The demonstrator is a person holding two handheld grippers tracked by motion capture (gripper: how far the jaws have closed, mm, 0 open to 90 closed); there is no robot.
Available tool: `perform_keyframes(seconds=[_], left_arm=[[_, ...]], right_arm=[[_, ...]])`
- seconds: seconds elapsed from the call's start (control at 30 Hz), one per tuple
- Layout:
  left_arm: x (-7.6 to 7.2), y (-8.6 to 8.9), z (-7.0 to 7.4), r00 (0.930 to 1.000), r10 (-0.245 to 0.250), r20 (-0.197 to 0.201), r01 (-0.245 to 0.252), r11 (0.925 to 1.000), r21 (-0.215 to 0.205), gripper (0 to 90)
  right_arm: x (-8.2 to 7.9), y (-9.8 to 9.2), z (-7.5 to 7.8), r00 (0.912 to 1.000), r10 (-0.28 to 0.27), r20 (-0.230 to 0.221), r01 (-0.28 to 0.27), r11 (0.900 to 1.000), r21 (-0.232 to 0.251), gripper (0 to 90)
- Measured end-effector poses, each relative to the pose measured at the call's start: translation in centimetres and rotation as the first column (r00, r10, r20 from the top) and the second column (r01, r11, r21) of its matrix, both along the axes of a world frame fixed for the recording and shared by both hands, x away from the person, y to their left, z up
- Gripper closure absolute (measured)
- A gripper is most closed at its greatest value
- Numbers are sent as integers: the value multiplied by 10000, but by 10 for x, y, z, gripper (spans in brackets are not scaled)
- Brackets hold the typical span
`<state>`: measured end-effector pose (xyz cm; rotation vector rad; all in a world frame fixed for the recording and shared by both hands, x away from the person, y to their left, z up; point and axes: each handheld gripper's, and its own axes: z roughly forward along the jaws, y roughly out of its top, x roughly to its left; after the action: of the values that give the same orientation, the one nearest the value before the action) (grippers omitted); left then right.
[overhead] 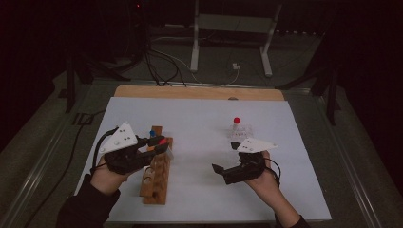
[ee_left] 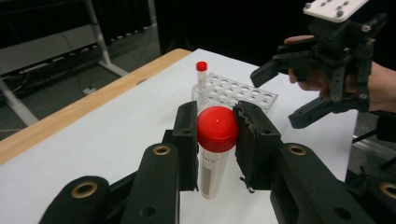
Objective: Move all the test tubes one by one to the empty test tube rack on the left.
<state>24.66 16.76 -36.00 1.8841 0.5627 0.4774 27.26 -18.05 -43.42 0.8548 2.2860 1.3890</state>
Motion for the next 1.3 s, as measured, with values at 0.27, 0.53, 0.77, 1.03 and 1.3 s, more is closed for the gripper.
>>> perform_keyframes(seconds=[0.27,0.53,0.77,1.03,1.3], left_arm=[[-7,19,5,9989,458,68,-457,9989,-134,719],[-14,34,-2,9964,838,-106,-839,9965,-71,719],[-21,45,-6,9941,1068,-184,-1069,9943,-42,719],[-22,51,-22,9902,1310,-483,-1305,9914,135,719],[-19,48,-39,9876,1273,-922,-1242,9915,393,719]], right_arm=[[-1,-1,2,10000,-25,64,25,10000,-2,0],[-2,-1,3,9999,20,112,-20,10000,8,0],[-1,-2,4,10000,23,84,-24,10000,22,0],[-1,-3,4,10000,2,79,-3,10000,71,0],[-2,-3,5,10000,42,68,-43,9999,95,0]])
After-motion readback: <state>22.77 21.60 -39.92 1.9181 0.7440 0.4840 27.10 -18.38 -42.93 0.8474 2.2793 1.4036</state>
